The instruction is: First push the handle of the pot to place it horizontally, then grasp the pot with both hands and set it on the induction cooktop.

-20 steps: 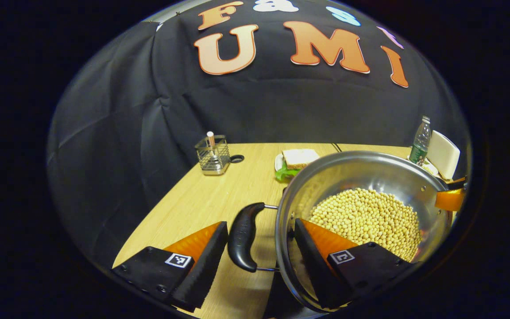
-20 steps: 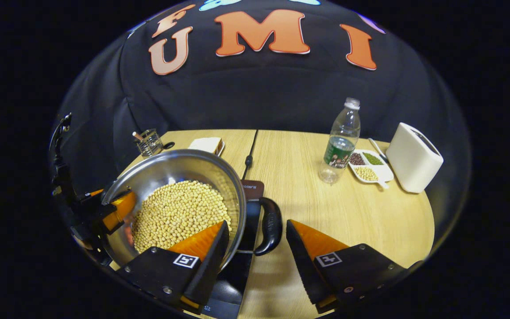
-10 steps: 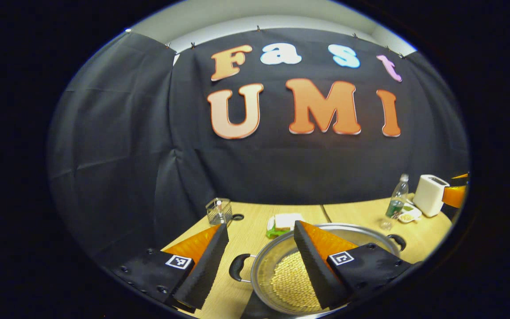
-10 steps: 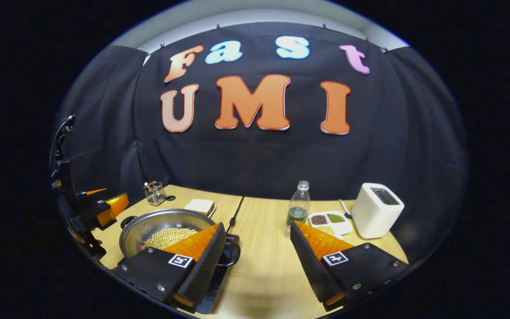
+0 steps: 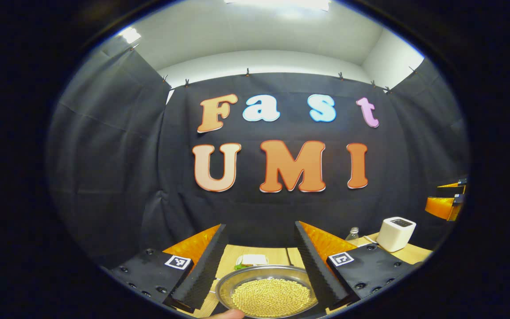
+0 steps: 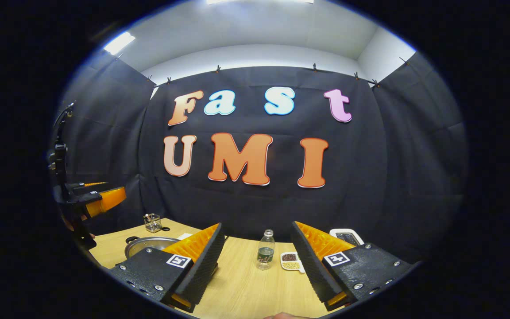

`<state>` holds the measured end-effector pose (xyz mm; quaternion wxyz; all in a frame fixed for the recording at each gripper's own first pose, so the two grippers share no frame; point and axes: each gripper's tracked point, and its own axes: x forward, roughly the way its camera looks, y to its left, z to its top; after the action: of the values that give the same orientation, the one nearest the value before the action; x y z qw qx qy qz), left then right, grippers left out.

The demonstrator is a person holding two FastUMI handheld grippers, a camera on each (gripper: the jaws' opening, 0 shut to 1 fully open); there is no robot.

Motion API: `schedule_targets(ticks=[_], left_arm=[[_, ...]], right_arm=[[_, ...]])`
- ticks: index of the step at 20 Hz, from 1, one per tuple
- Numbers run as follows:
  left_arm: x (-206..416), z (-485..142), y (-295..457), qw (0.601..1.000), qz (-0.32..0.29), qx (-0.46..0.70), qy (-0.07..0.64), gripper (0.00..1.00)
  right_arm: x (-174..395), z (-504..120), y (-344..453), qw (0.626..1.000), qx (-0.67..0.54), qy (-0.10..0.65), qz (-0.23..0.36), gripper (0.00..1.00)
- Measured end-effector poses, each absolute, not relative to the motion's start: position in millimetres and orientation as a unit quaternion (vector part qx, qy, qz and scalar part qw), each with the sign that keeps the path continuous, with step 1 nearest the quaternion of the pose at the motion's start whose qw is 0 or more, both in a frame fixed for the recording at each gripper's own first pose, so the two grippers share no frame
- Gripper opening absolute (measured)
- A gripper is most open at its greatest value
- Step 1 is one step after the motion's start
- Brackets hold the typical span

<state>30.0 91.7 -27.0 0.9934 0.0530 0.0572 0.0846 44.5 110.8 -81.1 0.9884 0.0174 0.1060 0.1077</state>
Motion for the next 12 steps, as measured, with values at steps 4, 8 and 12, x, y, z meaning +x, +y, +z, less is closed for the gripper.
schedule_targets(ticks=[4, 8, 12], left_arm=[[16, 10, 69, 0.994, 0.088, 0.062, 0.024, 1.0], [-1, 43, 64, 0.992, 0.102, 0.069, -0.018, 1.0], [-12, 65, 64, 0.992, 0.11, 0.055, -0.039, 1.0]], right_arm=[[42, -51, 82, 0.993, 0.009, 0.06, 0.097, 0.94], [40, -43, 61, 0.996, -0.015, 0.033, 0.086, 0.95], [37, -35, 63, 0.994, -0.009, 0.037, 0.1, 0.97]])
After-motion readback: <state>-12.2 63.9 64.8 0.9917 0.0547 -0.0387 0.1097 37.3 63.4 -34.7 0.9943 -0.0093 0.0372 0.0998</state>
